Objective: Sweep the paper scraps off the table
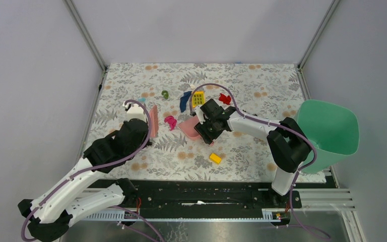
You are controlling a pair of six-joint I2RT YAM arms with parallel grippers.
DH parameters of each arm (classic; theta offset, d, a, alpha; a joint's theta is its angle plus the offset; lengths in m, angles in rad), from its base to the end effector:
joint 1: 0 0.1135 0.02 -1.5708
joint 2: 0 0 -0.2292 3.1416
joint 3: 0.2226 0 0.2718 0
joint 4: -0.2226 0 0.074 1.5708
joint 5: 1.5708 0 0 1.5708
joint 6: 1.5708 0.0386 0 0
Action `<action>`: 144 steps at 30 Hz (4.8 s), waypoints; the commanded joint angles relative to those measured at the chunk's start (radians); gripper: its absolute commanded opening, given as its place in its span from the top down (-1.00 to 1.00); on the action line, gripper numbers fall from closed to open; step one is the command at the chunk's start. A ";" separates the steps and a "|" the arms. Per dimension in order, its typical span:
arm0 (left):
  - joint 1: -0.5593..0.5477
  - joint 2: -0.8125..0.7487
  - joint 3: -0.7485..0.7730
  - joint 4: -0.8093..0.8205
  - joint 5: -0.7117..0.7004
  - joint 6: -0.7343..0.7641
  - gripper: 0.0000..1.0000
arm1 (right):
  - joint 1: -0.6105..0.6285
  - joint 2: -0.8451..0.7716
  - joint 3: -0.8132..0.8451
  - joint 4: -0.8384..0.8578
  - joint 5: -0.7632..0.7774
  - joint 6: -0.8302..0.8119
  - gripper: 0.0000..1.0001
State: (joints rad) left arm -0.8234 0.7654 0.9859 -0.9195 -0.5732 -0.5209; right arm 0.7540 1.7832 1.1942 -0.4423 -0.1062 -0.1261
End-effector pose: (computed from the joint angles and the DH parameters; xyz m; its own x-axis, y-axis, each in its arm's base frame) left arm 0.1389 -0.1191 0.3203 -0.5456 -0.0264 -0.8376 0.0721 0.9943 -0.0783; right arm 0.2741 0.2630 0.1438 -0.5299 -0.6691 -0.5211 -0.7933 0.6083 0.0256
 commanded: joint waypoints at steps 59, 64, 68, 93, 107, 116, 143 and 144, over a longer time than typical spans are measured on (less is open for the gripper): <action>0.001 0.026 -0.042 0.409 0.367 -0.055 1.00 | -0.384 -0.454 0.130 -0.250 0.155 -0.123 1.00; 0.000 0.110 -0.187 0.751 0.393 -0.216 1.00 | -0.438 -0.566 0.122 -0.172 0.273 -0.155 1.00; 0.000 0.298 -0.174 0.949 0.414 -0.318 1.00 | -0.442 -0.595 0.148 -0.169 0.336 -0.169 1.00; -0.102 1.282 0.482 1.245 0.505 -0.462 1.00 | -0.458 -0.682 0.072 -0.187 0.402 -0.185 1.00; -0.110 1.225 0.401 1.190 0.395 -0.402 1.00 | -0.458 -0.667 0.017 -0.167 0.349 -0.199 1.00; -0.110 1.111 0.362 1.047 0.367 -0.372 1.00 | -0.458 -0.626 0.064 -0.243 0.321 -0.234 1.00; -0.026 0.693 0.136 0.912 0.250 -0.259 1.00 | -0.458 -0.561 0.094 -0.493 0.331 -0.285 1.00; -0.024 0.744 0.166 0.948 0.250 -0.262 1.00 | -0.458 -0.558 0.097 -0.508 0.347 -0.292 1.00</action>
State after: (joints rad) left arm -0.8566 1.3647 1.0607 -0.1570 -0.2955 -0.7353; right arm 0.3000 1.2396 1.2751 -0.9104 0.1532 -0.4370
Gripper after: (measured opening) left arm 0.115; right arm 0.368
